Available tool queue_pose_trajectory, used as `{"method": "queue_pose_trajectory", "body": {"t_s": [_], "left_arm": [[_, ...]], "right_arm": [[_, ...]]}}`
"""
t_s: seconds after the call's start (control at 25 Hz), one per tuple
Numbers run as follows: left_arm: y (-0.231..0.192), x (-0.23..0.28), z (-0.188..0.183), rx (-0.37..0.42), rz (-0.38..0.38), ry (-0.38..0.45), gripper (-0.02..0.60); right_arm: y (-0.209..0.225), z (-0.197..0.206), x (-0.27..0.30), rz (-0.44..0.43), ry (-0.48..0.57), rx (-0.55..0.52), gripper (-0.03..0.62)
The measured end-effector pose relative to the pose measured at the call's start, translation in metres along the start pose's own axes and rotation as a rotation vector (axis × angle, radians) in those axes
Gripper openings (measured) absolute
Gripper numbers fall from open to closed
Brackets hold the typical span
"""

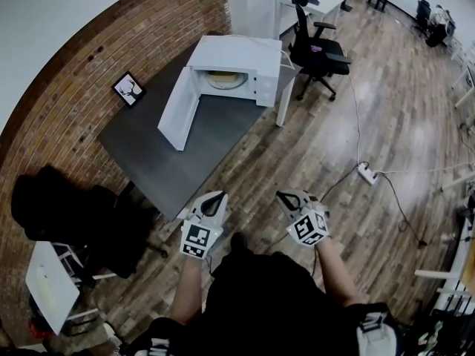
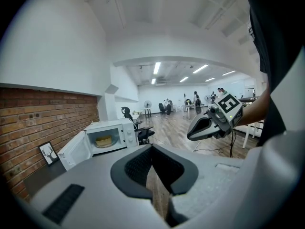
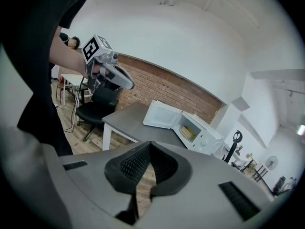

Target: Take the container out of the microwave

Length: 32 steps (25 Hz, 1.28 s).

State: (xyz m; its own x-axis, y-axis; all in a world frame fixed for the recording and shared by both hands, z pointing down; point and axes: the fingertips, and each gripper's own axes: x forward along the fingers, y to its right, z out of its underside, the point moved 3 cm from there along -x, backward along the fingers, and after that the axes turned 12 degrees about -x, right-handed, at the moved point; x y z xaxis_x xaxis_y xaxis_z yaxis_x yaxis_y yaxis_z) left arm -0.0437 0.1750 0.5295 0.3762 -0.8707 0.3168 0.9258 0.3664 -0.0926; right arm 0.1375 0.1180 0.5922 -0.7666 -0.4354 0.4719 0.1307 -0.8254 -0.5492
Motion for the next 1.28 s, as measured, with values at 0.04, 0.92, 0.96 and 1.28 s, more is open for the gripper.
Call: {"method": "queue_pose_trajectory", "body": {"t_s": [0.04,0.92,0.96,1.28], "left_arm": [[-0.006,0.000,0.001,-0.002,0.002,-0.002,0.002],[-0.095,0.018,0.008,0.005,0.128,-0.006,0.002],[-0.098,0.017,0.009,0.007,0.131,-0.008,0.002],[-0.125,0.003,0.022,-0.001,0.137,-0.030,0.002]], "right_arm": [[0.000,-0.001,0.004,0.003,-0.003,-0.002,-0.002],[0.011,-0.017,0.065,0.150,-0.127,0.052,-0.002],[0.010,-0.018,0.069,0.152,-0.128,0.053,-0.002],[-0.005,-0.032,0.092,0.150,-0.137,0.059,-0.002]]}}
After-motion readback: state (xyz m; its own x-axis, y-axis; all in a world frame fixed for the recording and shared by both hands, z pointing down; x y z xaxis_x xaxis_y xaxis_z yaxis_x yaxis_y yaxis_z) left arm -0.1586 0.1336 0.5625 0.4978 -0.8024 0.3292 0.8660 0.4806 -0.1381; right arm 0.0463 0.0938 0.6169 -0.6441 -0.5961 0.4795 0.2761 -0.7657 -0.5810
